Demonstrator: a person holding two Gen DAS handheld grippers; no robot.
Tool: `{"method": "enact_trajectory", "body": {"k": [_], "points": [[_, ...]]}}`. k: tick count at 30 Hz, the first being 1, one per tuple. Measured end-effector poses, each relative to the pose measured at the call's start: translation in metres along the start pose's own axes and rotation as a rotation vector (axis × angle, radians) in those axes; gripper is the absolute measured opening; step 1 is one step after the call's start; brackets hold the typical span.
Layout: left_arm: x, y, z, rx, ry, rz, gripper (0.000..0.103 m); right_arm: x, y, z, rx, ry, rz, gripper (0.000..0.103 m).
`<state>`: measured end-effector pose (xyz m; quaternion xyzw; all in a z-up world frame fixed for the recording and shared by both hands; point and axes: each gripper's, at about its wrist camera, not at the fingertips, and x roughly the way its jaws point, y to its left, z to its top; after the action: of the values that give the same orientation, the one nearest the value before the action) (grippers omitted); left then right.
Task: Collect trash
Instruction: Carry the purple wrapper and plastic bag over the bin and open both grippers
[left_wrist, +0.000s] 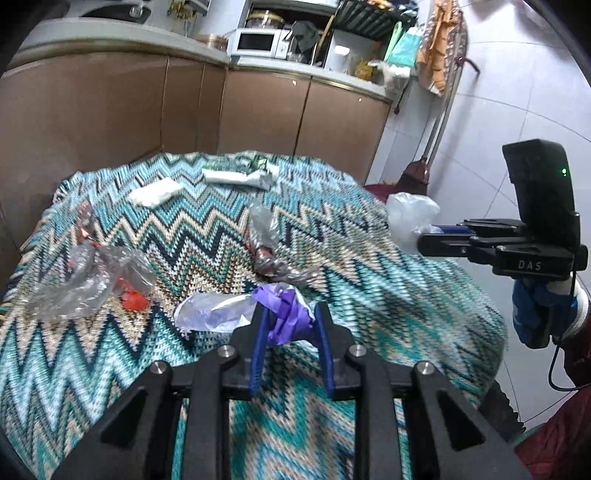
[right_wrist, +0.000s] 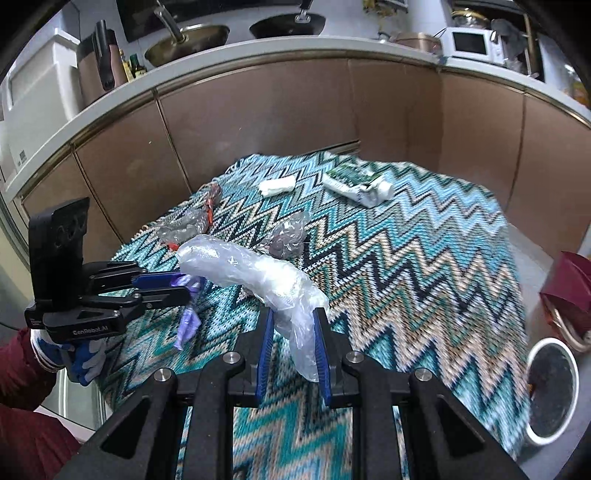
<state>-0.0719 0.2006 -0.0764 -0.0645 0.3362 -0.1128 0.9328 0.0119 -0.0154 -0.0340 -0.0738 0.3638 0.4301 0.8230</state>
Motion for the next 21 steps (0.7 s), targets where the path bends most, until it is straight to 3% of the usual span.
{"method": "enact_trajectory", "body": {"k": [11,21], "points": [[-0.062,-0.041,0.011,0.043,-0.115,0.040,0.023,-0.078,0.011,-0.023,0.034,-0.138,-0.102,0.020],[-0.043,-0.116,0.047,0.150,-0.109,-0.075,0.023,-0.154,-0.033,-0.060,0.162,-0.258,-0.271,0.020]]}}
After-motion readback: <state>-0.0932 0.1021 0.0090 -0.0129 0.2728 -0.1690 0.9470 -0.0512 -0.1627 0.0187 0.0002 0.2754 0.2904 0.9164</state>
